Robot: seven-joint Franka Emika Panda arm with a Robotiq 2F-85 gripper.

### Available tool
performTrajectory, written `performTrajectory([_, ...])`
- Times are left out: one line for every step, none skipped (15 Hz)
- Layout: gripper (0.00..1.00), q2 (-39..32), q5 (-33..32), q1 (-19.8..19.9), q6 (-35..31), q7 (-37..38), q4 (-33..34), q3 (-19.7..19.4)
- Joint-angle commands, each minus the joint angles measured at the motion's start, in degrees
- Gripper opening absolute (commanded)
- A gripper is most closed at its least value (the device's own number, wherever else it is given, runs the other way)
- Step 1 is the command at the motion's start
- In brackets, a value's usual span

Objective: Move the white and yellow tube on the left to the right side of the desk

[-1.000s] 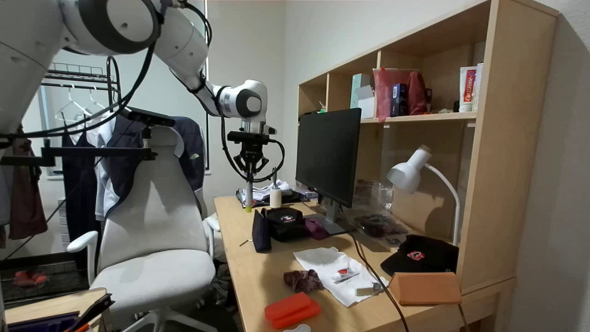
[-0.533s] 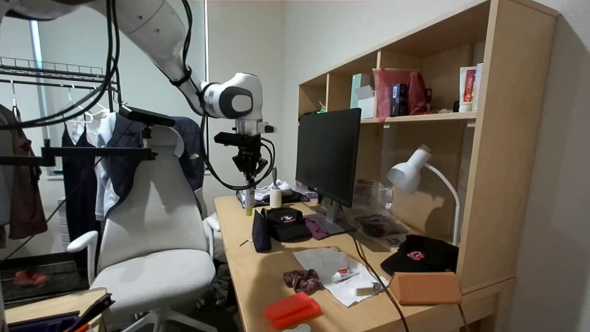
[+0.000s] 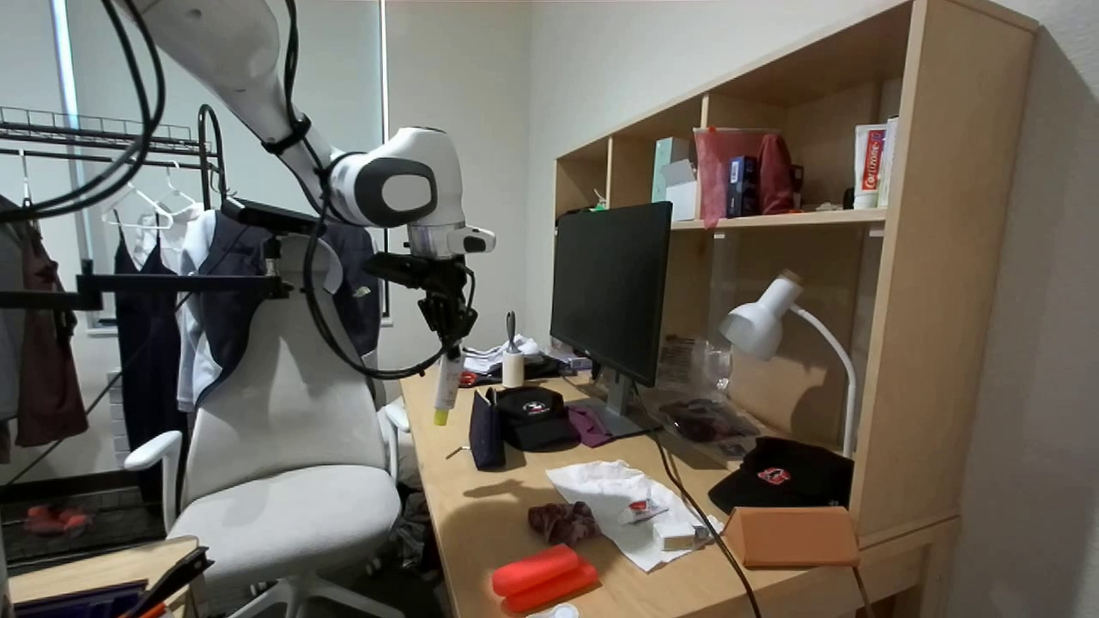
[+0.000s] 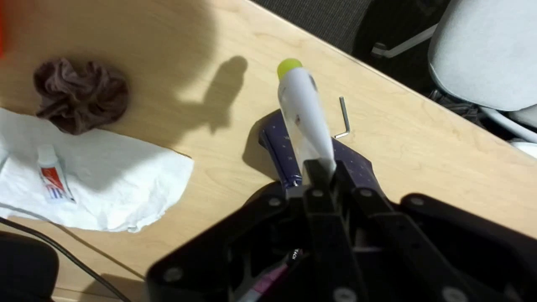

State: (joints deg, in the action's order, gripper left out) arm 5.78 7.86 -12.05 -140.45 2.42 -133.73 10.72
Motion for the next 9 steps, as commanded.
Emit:
performTrajectory([0.09,0.80,0.01,0.17,0.26,0.87,-0.63,0.15])
performTrajectory([0.09,1.26,0.02,0.16,0.28,1.40,-0.97,0.19])
performTrajectory([0.09,1.41,0.02,0.14,0.29,1.59,-1.03,0.23])
performTrajectory([0.09,-1.25,-0.96,0.21,0.02,3.24,1.04,0.63])
performTrajectory([0.09,-3.29,-1.66,0.43,-0.71,4.54,2.93,0.76])
performTrajectory([0.09,-4.99,-3.41,0.87,-1.38,6.40,4.65,0.79])
performTrajectory([0.09,-6.55,-4.71,1.13,-1.96,7.60,6.39,0.50])
performTrajectory([0.09,-8.08,-6.02,1.22,-1.91,9.01,8.19,0.19])
performTrajectory([0.09,-9.90,-7.16,1.24,-2.05,10.06,10.40,-0.25])
